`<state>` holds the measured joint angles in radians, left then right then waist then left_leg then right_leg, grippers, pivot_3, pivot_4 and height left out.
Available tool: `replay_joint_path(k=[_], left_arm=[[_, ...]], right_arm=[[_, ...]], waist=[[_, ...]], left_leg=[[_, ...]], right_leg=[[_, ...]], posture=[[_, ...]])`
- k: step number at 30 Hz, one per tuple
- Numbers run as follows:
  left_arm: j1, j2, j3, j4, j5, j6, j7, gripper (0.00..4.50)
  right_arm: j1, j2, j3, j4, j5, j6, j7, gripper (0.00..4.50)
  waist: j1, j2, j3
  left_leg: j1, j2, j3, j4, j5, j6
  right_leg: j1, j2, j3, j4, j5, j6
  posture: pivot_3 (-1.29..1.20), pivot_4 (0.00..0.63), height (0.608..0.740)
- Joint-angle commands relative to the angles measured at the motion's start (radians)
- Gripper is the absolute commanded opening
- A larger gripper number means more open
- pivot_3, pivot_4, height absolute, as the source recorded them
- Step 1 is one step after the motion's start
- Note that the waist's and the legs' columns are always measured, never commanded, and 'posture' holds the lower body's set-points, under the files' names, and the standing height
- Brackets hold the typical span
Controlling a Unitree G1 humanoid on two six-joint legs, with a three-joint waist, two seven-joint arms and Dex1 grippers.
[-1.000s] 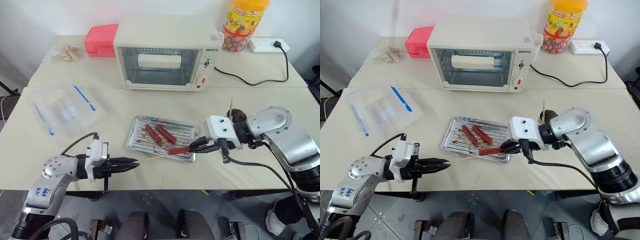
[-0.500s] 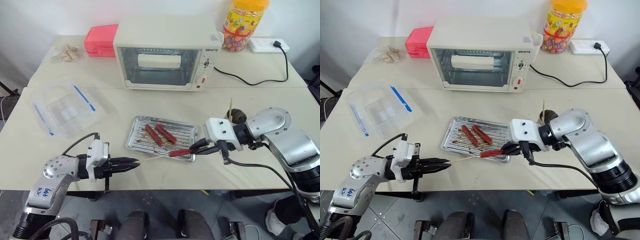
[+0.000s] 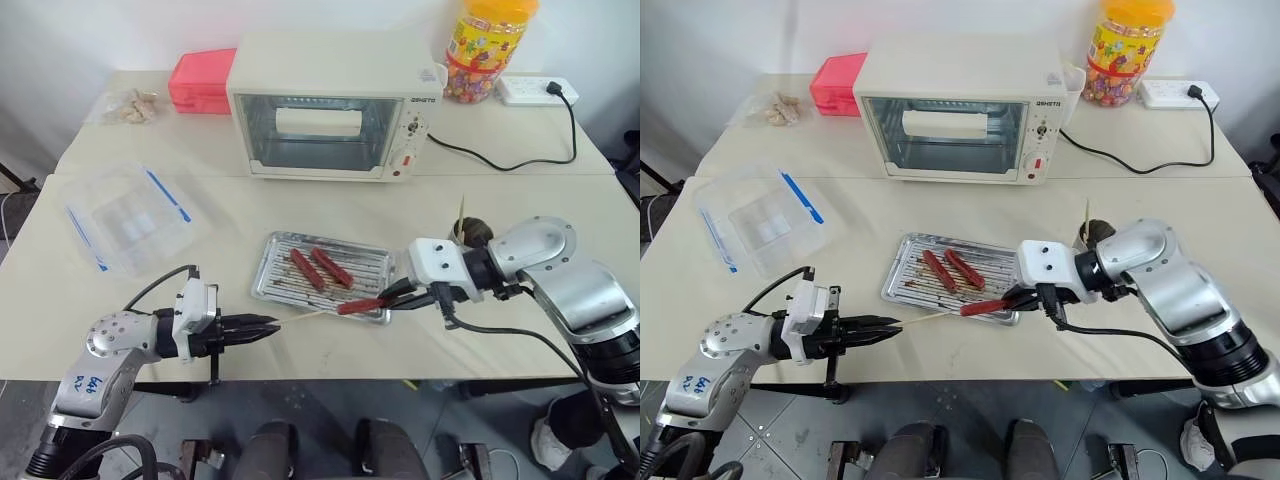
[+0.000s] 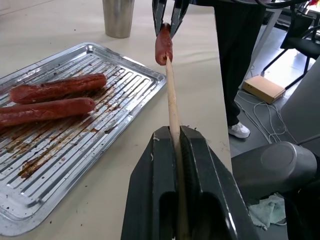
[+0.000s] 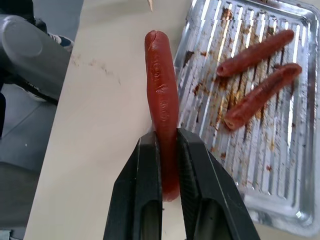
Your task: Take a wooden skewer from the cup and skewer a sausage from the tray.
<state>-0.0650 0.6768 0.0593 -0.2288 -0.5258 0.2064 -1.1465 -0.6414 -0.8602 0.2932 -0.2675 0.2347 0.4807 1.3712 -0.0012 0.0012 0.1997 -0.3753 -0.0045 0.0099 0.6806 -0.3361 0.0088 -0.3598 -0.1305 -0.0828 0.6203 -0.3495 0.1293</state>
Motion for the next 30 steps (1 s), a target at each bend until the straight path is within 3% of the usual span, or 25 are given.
replay_joint_path(k=[1,20,30], left_arm=[[0.005,-0.004,-0.001,-0.035,-0.005,-0.005,0.004,0.0],[0.015,0.004,0.003,-0.04,-0.011,0.002,0.001,0.0],[0.013,0.002,-0.001,-0.04,-0.008,0.003,0.004,0.0]], right_arm=[[-0.023,0.01,-0.001,-0.037,0.013,0.005,0.001,0.25],[-0.033,-0.02,-0.018,0.044,-0.019,-0.035,0.009,0.25],[-0.05,0.016,0.0,0.006,0.001,-0.011,0.003,0.25]], waist=[[0.0,0.0,0.0],[0.0,0.0,0.0],[0.0,0.0,0.0]], left_leg=[[0.0,0.0,0.0,0.0,0.0,0.0],[0.0,0.0,0.0,0.0,0.0,0.0],[0.0,0.0,0.0,0.0,0.0,0.0]], right_leg=[[0.0,0.0,0.0,0.0,0.0,0.0],[0.0,0.0,0.0,0.0,0.0,0.0],[0.0,0.0,0.0,0.0,0.0,0.0]], posture=[[0.0,0.15,0.74],[0.0,0.15,0.74],[0.0,0.15,0.74]])
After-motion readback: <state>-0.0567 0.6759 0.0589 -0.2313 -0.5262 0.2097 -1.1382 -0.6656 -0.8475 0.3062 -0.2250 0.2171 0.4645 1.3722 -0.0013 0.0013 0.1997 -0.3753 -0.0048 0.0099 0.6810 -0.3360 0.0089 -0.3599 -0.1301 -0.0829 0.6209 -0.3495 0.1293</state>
